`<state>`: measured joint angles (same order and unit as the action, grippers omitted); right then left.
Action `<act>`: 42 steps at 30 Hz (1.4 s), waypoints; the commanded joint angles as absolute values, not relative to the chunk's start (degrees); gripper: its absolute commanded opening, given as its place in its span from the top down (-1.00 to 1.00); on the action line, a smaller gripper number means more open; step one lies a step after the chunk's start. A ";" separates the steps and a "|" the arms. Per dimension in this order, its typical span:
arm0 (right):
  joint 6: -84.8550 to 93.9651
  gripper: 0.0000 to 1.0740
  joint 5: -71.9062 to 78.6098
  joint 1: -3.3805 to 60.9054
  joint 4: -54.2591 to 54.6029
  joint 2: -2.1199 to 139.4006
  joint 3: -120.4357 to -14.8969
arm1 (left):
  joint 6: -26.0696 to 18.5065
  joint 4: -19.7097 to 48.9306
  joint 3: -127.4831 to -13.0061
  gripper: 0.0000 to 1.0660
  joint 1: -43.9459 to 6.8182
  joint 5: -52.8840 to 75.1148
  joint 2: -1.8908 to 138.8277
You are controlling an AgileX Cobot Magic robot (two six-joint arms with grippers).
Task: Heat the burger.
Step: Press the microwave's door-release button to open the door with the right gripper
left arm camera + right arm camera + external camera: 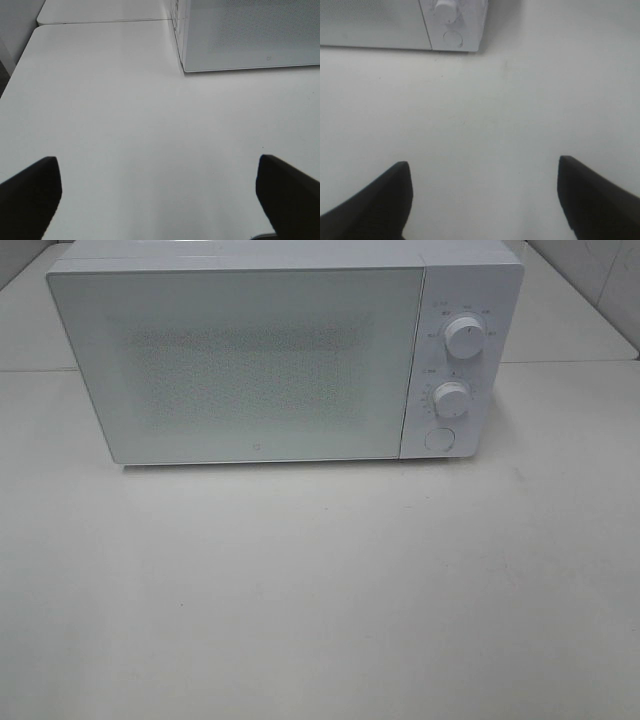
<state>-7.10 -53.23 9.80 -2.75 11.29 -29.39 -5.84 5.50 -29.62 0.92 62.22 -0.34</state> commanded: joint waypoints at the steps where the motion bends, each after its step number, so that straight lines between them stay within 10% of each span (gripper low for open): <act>1: -6.93 -0.42 -54.14 7.56 -2.92 7.05 -28.99 | -5.96 5.73 -29.62 -0.84 1.03 61.36 -0.52; 42: -6.65 -0.42 -48.53 6.82 -3.21 5.44 -30.31 | -5.96 5.73 -29.62 -0.84 1.03 61.36 -0.52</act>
<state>-6.93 -52.25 7.16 -2.86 2.81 -29.85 -5.84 5.50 -29.62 0.92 62.22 -0.34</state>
